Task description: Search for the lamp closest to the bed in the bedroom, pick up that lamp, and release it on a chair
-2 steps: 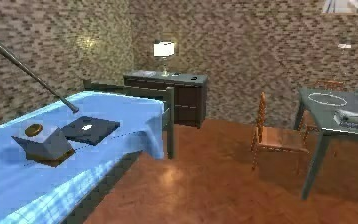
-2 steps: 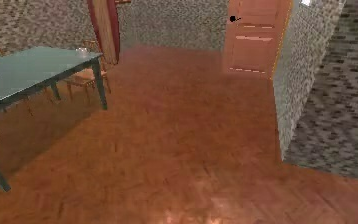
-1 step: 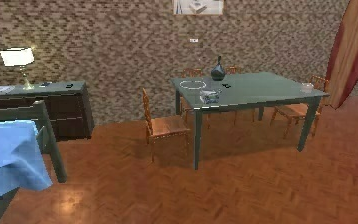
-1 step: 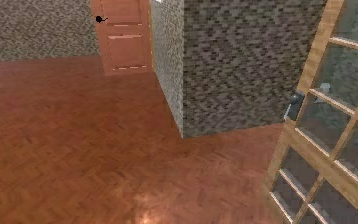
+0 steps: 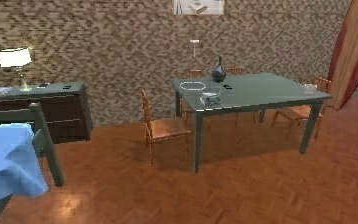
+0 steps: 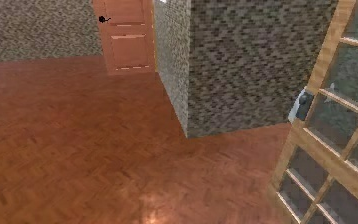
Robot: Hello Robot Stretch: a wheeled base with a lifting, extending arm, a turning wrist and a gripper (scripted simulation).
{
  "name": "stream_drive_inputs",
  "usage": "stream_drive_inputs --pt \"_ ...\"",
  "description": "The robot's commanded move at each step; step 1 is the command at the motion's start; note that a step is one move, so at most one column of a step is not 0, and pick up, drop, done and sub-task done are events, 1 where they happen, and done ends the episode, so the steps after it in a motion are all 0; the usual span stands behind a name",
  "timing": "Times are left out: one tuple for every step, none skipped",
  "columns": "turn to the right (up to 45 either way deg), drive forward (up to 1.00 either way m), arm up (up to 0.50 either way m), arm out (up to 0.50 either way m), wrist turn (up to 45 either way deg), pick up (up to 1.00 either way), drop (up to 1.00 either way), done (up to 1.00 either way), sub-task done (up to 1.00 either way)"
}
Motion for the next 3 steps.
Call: stream_drive_inputs --pt "-3.0 0.00 0.00 0.00 0.0 0.00 0.00 0.00 0.00" --pt "0.0 0.85 0.00 0.00 0.0 0.00 0.00 0.00 0.00" --pt "-33.0 0.00 0.00 0.00 0.0 0.00 0.00 0.00 0.00"
